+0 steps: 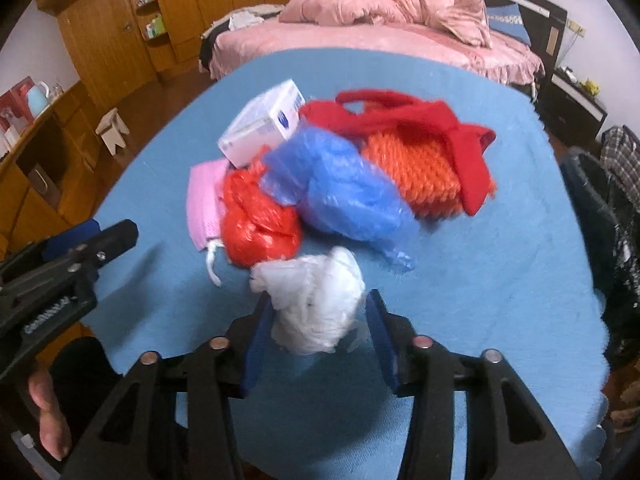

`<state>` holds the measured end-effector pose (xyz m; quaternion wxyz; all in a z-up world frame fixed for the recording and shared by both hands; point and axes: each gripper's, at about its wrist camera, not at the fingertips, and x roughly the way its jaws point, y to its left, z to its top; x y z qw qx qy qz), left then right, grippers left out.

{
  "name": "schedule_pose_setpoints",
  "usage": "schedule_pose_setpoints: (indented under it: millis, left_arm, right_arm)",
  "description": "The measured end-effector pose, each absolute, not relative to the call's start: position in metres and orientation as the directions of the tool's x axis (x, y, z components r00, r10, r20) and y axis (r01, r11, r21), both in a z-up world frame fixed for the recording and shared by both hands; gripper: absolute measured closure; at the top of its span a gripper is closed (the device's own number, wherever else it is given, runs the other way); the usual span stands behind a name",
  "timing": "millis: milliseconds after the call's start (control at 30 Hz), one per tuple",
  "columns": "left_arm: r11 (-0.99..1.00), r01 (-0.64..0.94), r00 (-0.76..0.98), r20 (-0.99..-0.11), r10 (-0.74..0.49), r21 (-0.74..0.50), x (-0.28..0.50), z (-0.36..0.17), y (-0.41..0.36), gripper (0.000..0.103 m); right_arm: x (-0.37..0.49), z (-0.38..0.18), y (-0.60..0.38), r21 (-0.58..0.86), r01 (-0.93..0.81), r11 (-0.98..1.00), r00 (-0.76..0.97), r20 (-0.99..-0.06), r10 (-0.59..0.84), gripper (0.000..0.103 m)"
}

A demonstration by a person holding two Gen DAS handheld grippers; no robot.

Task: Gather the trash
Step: 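Return both tools to the pile on the table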

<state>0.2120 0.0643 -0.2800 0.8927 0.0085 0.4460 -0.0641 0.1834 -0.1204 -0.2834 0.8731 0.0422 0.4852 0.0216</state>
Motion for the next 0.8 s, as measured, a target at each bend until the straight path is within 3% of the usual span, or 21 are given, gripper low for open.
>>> schedule_pose_setpoints:
  millis: [133, 267, 633, 700, 800]
  left_arm:
    - [0.990, 0.133, 0.577, -0.809, -0.114, -0.045, 0.217, -0.288, 0.055, 0.049]
    - [0.988, 0.152, 0.563, -0.818, -0.122, -0.043, 0.223, -0.295, 0.042, 0.050]
    - [0.984, 0.172, 0.520, -0.844, -0.131, -0.046, 0.239, -0.313, 0.015, 0.050]
    - [0.984, 0.169, 0.505, -0.852, -0.139, -0.060, 0.242, -0.316, 0.015, 0.060]
    - [0.980, 0.180, 0.490, -0.856, -0.162, -0.083, 0.242, -0.316, 0.016, 0.086]
  right_arm:
    - [0.184, -0.281, -0.123, 0.096, -0.008, 0.995, 0.547, -0.833, 0.085, 0.081]
    - [0.183, -0.280, -0.130, 0.116, -0.001, 0.993, 0.556, -0.826, 0.097, 0.087]
    - [0.186, -0.280, -0.145, 0.156, 0.011, 0.988, 0.561, -0.819, 0.123, 0.088]
    - [0.188, -0.279, -0.147, 0.164, 0.011, 0.986, 0.559, -0.819, 0.130, 0.088]
    - [0.189, -0.279, -0.150, 0.176, 0.015, 0.984, 0.556, -0.819, 0.138, 0.088]
